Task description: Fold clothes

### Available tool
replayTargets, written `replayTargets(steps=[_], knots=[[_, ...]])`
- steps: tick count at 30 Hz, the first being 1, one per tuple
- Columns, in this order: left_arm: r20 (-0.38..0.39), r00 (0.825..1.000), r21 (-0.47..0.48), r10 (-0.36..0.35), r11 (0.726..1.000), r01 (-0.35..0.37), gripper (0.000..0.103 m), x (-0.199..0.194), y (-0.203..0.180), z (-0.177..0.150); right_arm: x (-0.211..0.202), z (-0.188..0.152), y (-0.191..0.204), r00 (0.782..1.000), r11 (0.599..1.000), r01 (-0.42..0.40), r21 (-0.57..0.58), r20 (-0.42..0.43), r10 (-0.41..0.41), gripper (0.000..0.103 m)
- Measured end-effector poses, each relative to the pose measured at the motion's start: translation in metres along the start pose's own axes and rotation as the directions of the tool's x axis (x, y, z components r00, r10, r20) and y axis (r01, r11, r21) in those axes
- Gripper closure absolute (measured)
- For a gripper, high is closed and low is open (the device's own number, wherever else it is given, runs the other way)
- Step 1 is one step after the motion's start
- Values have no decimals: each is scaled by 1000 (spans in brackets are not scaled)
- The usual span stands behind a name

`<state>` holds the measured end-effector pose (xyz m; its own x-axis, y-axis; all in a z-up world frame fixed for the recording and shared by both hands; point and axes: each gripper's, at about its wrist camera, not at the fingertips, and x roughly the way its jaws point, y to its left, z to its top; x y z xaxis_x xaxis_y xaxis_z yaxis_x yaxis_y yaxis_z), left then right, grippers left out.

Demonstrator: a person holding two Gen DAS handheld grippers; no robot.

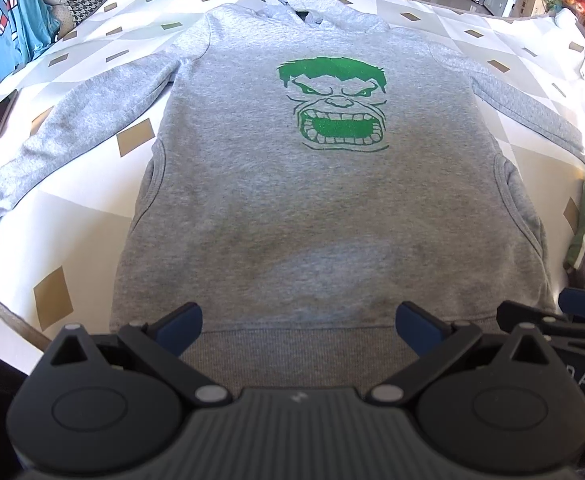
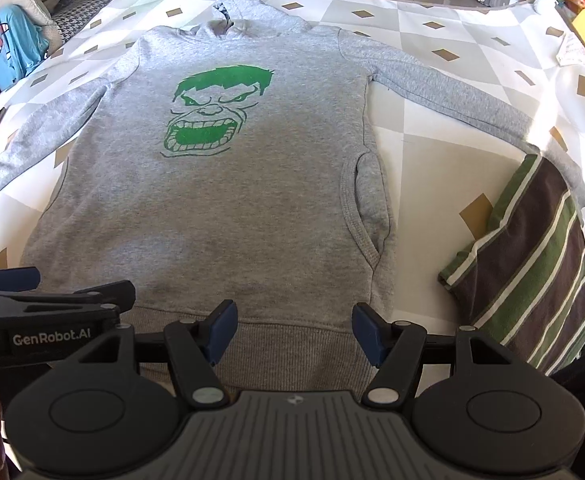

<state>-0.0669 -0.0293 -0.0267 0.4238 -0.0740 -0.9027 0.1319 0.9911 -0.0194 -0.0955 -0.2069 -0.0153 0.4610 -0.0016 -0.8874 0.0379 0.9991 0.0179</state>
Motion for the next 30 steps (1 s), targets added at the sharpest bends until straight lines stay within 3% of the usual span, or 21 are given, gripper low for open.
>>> replayTargets(steps=[12, 30], knots=[[-40, 999, -9, 8, 1000, -8, 0, 19, -4, 38, 17, 47, -3, 999, 998, -40, -54, -25, 38, 41], [-3, 999, 33, 35, 999, -35, 0, 38, -8, 102, 44, 112, -12, 998, 997, -68, -38, -6, 68, 41]])
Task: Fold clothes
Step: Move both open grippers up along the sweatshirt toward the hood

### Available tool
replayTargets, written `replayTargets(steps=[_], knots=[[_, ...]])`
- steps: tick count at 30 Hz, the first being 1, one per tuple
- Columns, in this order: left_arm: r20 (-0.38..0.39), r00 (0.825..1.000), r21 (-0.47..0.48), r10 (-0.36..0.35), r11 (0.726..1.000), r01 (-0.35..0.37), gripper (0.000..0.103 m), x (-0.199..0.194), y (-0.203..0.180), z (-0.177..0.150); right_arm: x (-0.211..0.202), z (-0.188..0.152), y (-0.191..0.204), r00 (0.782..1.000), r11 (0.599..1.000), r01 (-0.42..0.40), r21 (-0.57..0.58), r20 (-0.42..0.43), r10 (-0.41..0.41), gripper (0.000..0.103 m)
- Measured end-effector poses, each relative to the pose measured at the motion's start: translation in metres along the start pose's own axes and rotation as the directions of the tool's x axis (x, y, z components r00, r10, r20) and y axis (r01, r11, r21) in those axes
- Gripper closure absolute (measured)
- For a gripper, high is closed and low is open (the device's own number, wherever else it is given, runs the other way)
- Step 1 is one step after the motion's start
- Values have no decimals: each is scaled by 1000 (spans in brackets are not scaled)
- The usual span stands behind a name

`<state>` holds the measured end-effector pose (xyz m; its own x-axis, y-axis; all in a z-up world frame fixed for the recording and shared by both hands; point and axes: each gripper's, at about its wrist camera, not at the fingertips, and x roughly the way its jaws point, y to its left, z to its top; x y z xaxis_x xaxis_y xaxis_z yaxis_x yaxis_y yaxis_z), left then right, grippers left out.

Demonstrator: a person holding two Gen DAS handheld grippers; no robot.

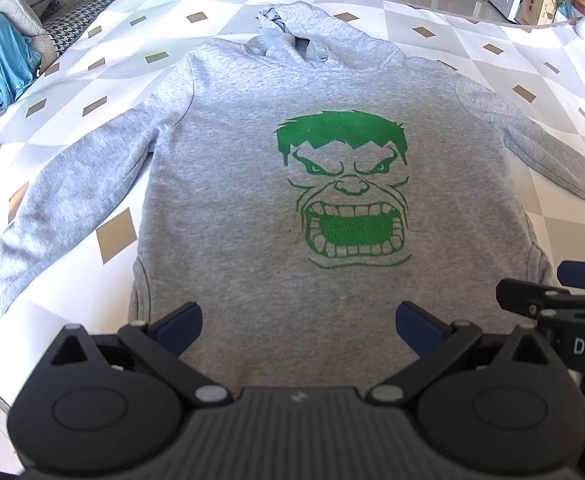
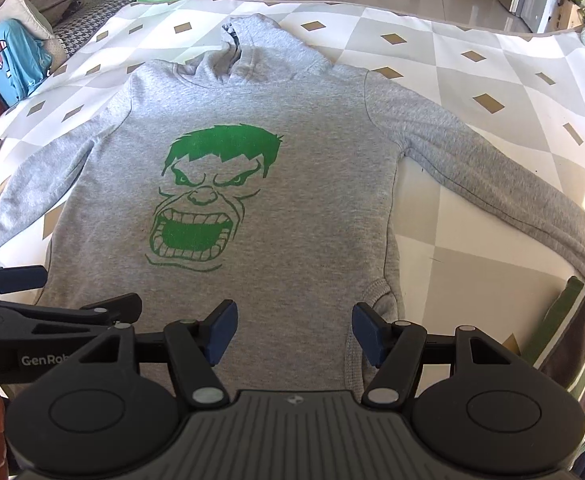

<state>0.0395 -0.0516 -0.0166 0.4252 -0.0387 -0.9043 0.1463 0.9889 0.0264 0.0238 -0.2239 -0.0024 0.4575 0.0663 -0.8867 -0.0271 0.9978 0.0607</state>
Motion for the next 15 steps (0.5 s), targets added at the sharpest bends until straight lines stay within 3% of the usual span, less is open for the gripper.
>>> replayTargets(steps=[15], knots=[[10, 1000, 9, 23, 1000, -23, 0, 17, -7, 56, 18, 47, -12, 999, 1000, 7, 20, 42, -7, 41]])
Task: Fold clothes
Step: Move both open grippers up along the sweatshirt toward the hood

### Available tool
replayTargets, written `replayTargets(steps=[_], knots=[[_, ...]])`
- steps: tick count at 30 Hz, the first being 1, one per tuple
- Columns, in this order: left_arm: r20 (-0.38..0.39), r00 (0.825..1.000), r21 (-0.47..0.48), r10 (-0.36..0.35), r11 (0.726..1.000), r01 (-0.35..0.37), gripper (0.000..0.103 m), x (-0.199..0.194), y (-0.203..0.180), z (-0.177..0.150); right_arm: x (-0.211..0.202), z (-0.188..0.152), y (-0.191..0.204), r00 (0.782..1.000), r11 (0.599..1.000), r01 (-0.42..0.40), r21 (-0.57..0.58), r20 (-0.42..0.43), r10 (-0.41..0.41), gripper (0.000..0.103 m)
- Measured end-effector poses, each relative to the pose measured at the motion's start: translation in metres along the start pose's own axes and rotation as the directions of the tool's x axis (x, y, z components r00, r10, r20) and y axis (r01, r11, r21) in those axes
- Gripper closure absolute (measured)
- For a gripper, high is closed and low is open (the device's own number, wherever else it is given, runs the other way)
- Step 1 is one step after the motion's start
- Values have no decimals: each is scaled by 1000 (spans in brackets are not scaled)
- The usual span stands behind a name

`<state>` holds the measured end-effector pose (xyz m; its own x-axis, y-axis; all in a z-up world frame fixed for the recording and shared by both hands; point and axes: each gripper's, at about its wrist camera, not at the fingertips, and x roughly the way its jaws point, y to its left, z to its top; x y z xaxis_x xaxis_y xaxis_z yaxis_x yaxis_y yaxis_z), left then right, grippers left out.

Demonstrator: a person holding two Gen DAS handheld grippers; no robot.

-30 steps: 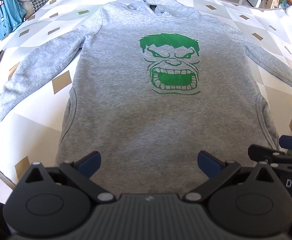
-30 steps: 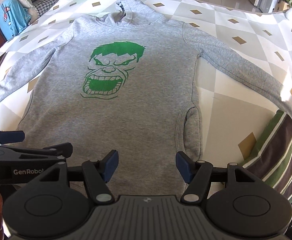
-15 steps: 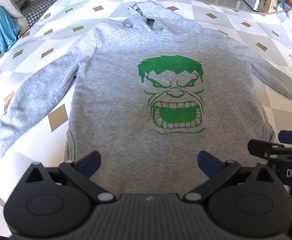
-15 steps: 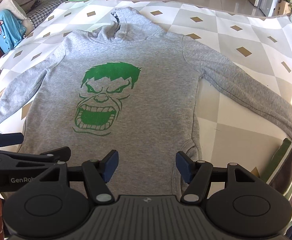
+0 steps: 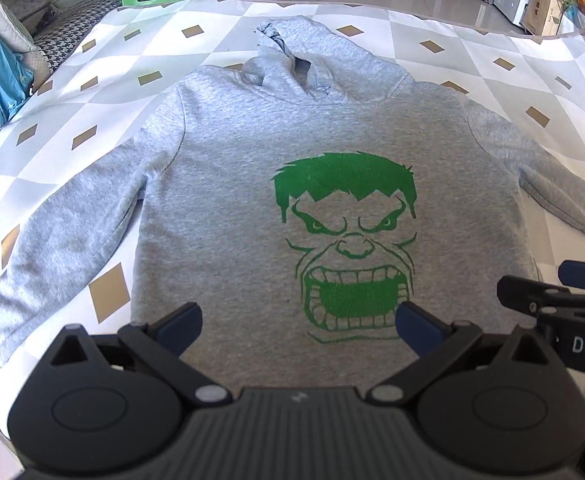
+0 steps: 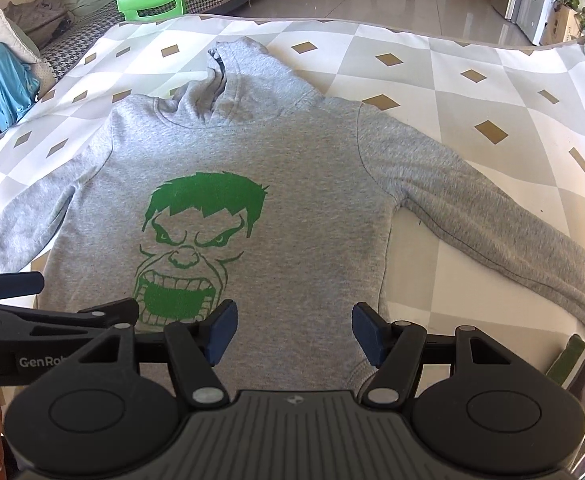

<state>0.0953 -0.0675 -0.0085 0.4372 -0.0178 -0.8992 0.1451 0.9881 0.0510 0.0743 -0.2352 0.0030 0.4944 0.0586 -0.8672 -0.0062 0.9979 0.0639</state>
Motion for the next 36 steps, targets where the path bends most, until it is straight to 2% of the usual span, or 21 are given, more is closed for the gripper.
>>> replayTargets(steps=[3, 7, 13, 23, 30, 36], knots=[[28, 1000, -1, -10, 1000, 10, 0, 1, 1, 15, 9, 14, -4, 1000, 1000, -8, 18, -3, 8, 41], [60, 998, -57, -26, 998, 30, 0, 3, 11, 25, 16, 28, -4, 999, 999, -39, 31, 3, 39, 41], [41, 998, -110, -46, 993, 50, 0, 9, 23, 34, 10, 41, 7, 998, 999, -39, -8, 47, 39, 40], [59, 998, -161, 6, 987, 4, 0, 8, 36, 43, 10, 51, 20, 995, 997, -79, 26, 69, 77, 40], [56, 998, -198, 12, 980, 0, 0, 10, 42, 46, 12, 57, 21, 990, 990, -120, 80, 87, 113, 40], [62, 998, -221, 27, 975, -13, 0, 10, 47, 47, 16, 62, 26, 991, 990, -108, 94, 89, 100, 40]])
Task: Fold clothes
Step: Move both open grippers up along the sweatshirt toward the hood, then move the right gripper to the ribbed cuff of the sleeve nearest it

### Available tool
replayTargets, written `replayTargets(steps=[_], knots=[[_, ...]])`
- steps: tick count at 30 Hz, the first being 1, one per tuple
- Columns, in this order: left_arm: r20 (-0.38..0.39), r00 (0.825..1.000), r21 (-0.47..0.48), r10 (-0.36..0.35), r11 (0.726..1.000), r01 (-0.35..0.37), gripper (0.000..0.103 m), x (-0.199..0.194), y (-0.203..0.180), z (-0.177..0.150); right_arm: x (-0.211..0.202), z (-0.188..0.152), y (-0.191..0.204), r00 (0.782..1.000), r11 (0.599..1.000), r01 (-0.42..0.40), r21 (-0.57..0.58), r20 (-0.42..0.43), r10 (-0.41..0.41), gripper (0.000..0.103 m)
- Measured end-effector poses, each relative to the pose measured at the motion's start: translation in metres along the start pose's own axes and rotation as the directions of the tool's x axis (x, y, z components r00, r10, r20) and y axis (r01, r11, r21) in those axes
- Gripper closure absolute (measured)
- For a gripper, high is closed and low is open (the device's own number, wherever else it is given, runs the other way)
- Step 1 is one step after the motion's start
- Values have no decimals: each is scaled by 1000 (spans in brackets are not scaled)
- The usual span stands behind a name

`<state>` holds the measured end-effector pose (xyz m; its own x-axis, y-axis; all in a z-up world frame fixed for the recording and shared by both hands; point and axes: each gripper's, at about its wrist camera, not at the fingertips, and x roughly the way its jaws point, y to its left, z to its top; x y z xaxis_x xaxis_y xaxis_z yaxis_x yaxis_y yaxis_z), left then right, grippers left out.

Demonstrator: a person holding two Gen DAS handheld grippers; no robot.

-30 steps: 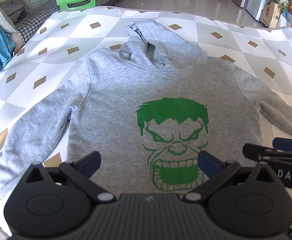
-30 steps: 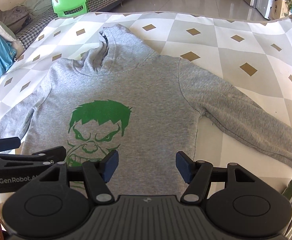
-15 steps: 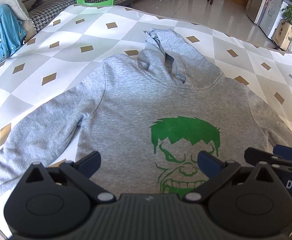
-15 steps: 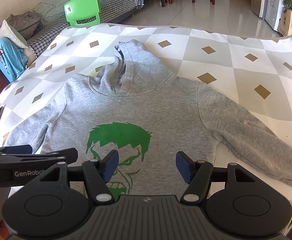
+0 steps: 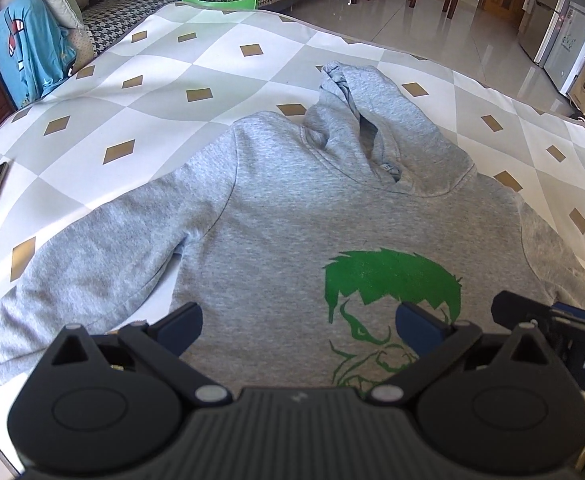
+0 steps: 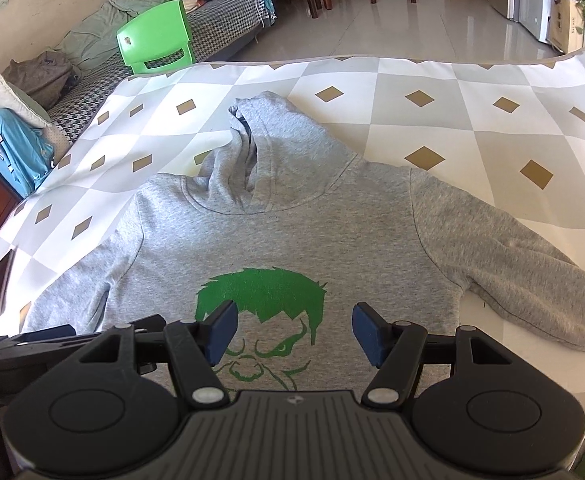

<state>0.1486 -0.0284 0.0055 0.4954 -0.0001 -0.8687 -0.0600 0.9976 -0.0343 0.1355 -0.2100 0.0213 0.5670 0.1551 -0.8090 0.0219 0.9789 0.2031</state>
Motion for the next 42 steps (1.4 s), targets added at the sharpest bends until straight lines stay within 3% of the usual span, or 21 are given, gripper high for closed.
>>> replayTargets(steps=[10, 30, 42], knots=[[5, 999, -81, 37, 996, -37, 0, 0, 27, -2, 4, -5, 10, 1000, 999, -1, -37, -17, 0, 40], [-24, 996, -142, 84, 986, -86, 0, 5, 75, -29, 18, -32, 33, 996, 987, -20, -159, -86, 6, 40], [-33, 986, -235, 165, 957, -168, 0, 8, 125, -37, 31, -56, 49, 989, 969, -27, -246, -147, -10, 40]])
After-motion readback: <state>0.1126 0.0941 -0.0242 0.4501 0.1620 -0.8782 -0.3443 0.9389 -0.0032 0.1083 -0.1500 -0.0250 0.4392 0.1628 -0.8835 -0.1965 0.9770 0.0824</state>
